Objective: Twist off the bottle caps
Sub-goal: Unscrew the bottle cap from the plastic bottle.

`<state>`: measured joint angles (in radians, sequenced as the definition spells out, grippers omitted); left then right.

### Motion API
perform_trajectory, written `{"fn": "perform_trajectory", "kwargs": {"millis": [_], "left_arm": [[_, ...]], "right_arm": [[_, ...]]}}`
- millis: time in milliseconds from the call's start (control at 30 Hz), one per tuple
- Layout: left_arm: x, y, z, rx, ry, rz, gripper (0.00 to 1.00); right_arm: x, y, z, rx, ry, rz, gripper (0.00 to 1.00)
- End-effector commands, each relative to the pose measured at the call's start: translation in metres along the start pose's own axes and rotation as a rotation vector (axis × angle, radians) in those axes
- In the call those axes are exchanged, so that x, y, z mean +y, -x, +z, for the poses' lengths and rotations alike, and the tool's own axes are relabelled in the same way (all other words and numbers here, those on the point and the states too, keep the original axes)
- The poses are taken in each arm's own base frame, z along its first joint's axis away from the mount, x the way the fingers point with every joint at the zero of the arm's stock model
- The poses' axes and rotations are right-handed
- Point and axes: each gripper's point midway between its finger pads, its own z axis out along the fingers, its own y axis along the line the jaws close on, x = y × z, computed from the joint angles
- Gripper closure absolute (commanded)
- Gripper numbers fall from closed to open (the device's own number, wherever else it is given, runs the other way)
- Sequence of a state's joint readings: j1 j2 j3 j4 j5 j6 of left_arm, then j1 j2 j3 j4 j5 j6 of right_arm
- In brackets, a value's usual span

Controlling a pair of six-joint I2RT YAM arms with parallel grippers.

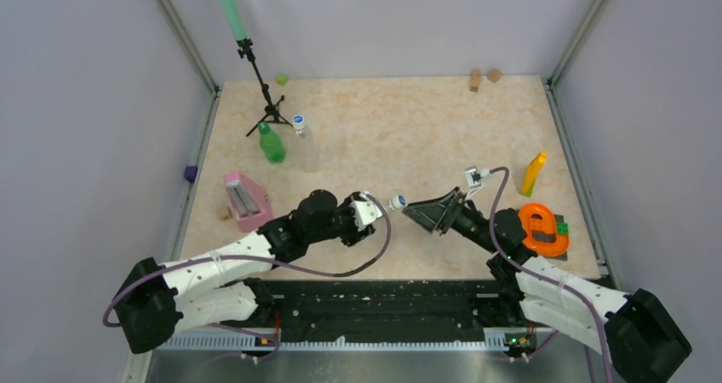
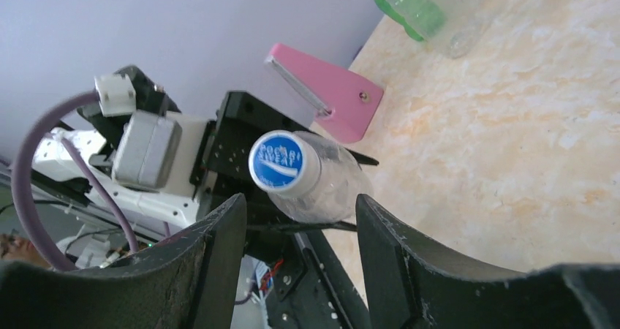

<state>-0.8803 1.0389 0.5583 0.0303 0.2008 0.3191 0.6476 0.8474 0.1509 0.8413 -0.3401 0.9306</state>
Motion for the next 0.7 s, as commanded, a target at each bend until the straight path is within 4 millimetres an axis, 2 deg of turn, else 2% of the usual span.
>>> {"fn": "perform_trajectory", "kwargs": {"millis": [0, 300, 467, 667], "left_arm": [[0.009, -0.001, 0.004, 0.029, 0.087, 0.085, 1.00], [0.007, -0.011, 0.014, 0.119, 0.136, 0.166, 1.00], [0.001, -0.007, 0.017, 0.092, 0.132, 0.158, 1.00], [-0.002, -0.008, 0.019, 0.084, 0.115, 0.173, 1.00]], "right_arm": [[0.005, 0.013, -0.004, -0.069, -0.013, 0.034, 0.44], [-0.002, 0.012, -0.008, -0.071, -0.073, 0.100, 0.44], [-0.017, 0.006, -0.007, -0.048, -0.143, 0.125, 0.44], [-0.022, 0.001, -0.002, -0.026, -0.155, 0.144, 0.44]]}}
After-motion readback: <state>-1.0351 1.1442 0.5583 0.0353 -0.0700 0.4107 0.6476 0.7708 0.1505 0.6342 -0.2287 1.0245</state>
